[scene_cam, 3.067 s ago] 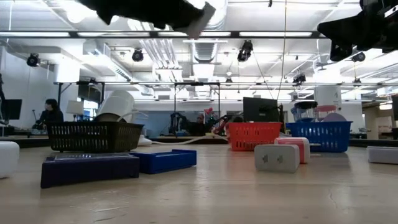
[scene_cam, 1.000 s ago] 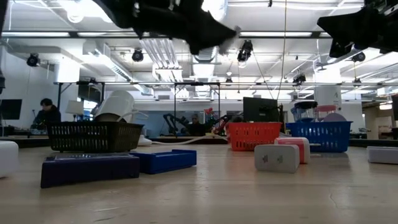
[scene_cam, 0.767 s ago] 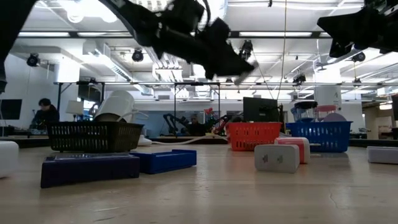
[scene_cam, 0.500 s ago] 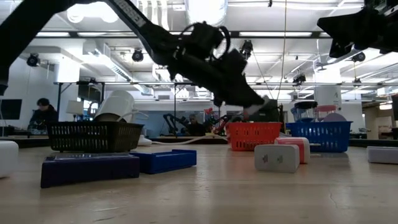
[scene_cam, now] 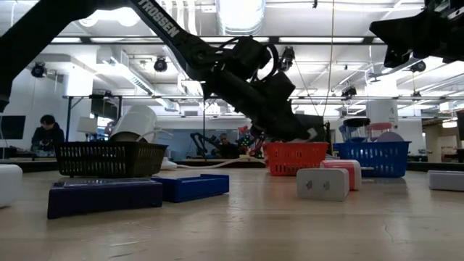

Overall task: Pick & Place Office items
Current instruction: Put the white digital clock into the red bin, then put the pink charger adaptor into the black bin

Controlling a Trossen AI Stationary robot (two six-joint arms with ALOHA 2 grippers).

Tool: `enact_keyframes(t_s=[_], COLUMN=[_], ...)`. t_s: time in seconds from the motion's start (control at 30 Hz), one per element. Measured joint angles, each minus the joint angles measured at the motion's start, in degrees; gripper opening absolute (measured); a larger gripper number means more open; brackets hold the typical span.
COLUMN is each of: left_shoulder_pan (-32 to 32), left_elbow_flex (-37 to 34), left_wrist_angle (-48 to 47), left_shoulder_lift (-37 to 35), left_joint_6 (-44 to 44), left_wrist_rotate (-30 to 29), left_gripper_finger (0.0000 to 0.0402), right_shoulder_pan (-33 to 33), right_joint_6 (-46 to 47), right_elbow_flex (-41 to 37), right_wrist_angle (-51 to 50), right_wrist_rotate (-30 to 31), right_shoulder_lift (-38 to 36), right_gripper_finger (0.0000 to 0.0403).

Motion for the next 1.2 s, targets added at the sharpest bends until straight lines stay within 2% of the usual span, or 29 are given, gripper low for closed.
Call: enact_keyframes(t_s=[0.23,0.43,0.53,0.63,0.73,0.87,0.97,1.07,1.2], left_shoulder_pan=[0.00,0.00,0.00,-0.12,-0.25,-0.28,-0.28,-0.28,-0.28], left_elbow_flex=[-0.04,-0.17,-0.22,-0.80,-4.75,-15.03,-25.26,-35.62,-48.27], left_wrist_angle=[-0.51,-1.48,-3.91,-8.85,-11.17,-6.64,-0.66,4.17,10.13], left_shoulder_lift=[-0.10,-1.11,-4.83,-11.27,-19.13,-32.44,-43.64,-54.63,-68.38], left_joint_6=[0.85,1.05,3.11,7.31,9.79,10.08,8.58,7.37,5.83], left_wrist_rotate=[0.00,0.62,3.22,5.00,5.27,5.18,4.21,1.60,-2.36], left_gripper_finger=[0.0215,0.0229,0.0229,0.0227,0.0227,0.0227,0.0223,0.0199,0.0132], right_shoulder_pan=[0.00,0.00,0.02,0.00,0.01,0.00,0.00,0.00,0.00], right_joint_6=[0.06,0.03,0.09,0.22,0.32,1.16,1.29,1.32,1.58], right_elbow_flex=[0.00,0.00,0.00,0.00,0.00,0.00,0.00,0.00,0.00], right_wrist_angle=[0.06,0.05,0.04,0.02,0.00,0.02,0.04,0.02,0.04], right_wrist_rotate=[0.00,0.00,0.00,-0.01,-0.07,-0.07,-0.04,0.01,0.02], right_shoulder_lift=[0.00,0.00,0.00,-0.02,0.00,0.09,0.22,0.28,0.26], right_gripper_finger=[0.0008,0.0008,0.0008,0.0008,0.0008,0.0008,0.0008,0.0008,0.0008])
